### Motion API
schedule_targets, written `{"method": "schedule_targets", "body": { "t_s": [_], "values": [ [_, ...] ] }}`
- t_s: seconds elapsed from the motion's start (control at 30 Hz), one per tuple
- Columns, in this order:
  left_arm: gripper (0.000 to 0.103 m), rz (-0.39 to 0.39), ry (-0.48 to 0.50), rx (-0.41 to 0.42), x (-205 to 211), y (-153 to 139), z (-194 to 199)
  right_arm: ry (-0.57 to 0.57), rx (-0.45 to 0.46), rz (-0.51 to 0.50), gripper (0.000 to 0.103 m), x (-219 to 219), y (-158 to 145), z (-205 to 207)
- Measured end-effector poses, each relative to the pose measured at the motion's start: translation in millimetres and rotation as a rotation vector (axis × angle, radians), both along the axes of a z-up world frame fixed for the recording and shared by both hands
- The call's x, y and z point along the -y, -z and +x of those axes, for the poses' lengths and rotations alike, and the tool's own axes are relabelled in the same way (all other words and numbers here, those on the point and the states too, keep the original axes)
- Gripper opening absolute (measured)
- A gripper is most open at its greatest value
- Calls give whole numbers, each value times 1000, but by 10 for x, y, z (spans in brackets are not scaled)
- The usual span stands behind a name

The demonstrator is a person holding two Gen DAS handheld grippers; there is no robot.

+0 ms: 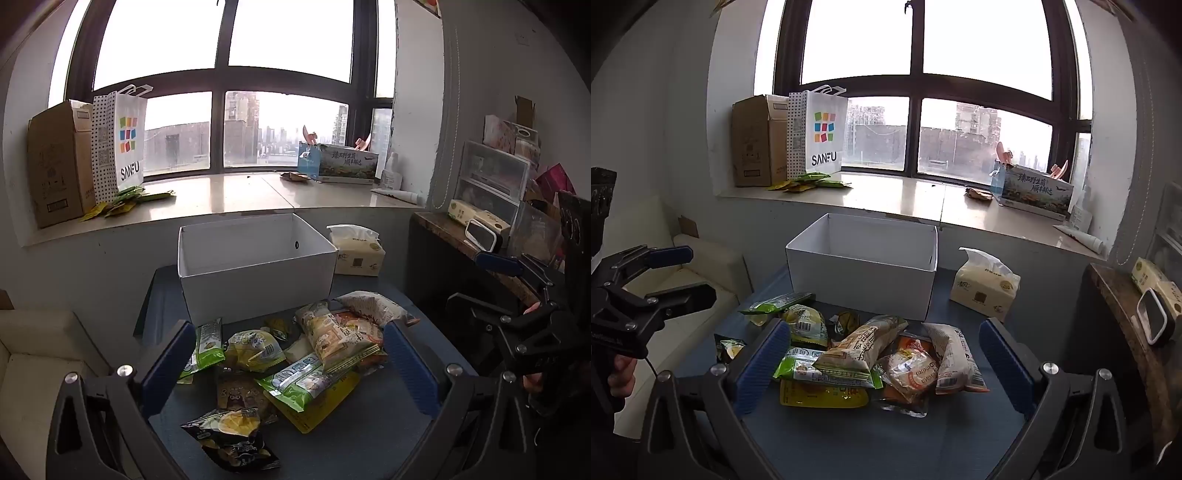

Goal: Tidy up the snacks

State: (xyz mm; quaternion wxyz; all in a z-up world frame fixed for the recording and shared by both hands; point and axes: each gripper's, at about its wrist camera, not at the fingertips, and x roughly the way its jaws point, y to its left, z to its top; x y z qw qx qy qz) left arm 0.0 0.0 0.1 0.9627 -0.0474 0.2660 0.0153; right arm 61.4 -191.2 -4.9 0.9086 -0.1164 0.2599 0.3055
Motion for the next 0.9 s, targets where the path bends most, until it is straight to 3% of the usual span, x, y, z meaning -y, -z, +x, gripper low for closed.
{"method": "schedule_targets", "body": {
  "t_s": [0.9],
  "values": [
    [103,4,13,-2,10,-17,-6,4,6,15,103,30,-10,-3]
  ]
}}
